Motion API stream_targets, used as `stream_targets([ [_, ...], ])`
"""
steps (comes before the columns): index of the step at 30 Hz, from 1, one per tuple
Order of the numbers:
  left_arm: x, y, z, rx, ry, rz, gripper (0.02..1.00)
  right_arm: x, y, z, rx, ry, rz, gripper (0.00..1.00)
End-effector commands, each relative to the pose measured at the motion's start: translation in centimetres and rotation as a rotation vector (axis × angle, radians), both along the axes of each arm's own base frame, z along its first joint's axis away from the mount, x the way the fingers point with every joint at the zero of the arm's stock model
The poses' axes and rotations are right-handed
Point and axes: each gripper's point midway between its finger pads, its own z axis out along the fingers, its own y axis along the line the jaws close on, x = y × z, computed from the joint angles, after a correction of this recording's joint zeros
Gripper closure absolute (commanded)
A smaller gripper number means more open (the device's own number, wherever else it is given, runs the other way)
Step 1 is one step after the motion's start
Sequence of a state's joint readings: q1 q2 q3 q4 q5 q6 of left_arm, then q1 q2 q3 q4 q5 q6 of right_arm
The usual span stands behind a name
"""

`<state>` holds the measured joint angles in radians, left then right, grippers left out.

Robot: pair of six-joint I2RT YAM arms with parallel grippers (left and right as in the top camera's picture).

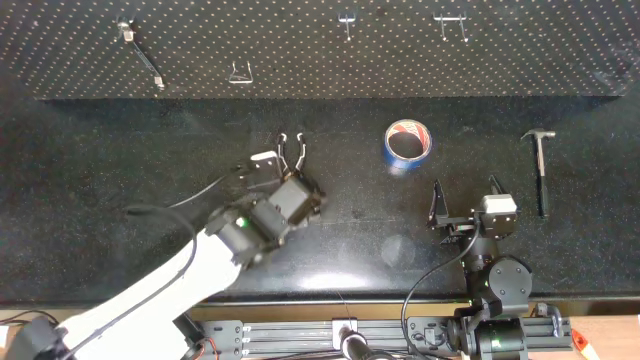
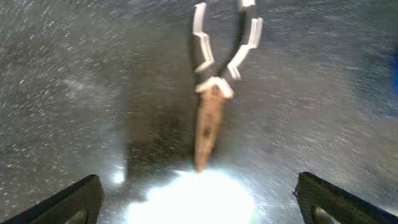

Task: Place Tools Onto Pegboard

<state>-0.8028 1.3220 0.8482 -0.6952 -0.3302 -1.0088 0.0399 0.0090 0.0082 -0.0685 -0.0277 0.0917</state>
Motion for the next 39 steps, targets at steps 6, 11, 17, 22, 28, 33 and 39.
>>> stream_targets([
  [6,7.9,-1.6,-0.9,0.12,0.092,-0.215,0.023,0.0,0.2,-0.1,-0.01,-0.001,0.008,0.053],
  [11,10.6,0.0,-1.7,0.062,0.101,-0.217,0.023,0.0,0.2,-0.1,-0.01,-0.001,0.008,0.053],
  [17,10.6,-0.6,-4.1,0.057,0.151,-0.229,0.023,0.0,0.2,-0.1,-0.01,-0.001,0.008,0.053],
  [22,11.2,-0.9,-4.5,0.057,0.136,-0.238,0.025,0.0,0.2,-0.1,-0.01,-0.001,0.008,0.053],
  [28,11.6,-0.9,-5.7,0.07,0.142,-0.233,0.023,0.0,0.2,-0.1,-0.01,-0.001,0.008,0.053],
  [33,11.9,-0.3,-5.9,0.107,0.131,-0.215,0.023,0.0,0.2,-0.1,-0.011,0.0,0.008,0.053],
  [39,12.8,-0.6,-5.7,0.088,0.095,-0.191,0.023,0.0,0.2,-0.1,-0.01,-0.001,0.008,0.053],
])
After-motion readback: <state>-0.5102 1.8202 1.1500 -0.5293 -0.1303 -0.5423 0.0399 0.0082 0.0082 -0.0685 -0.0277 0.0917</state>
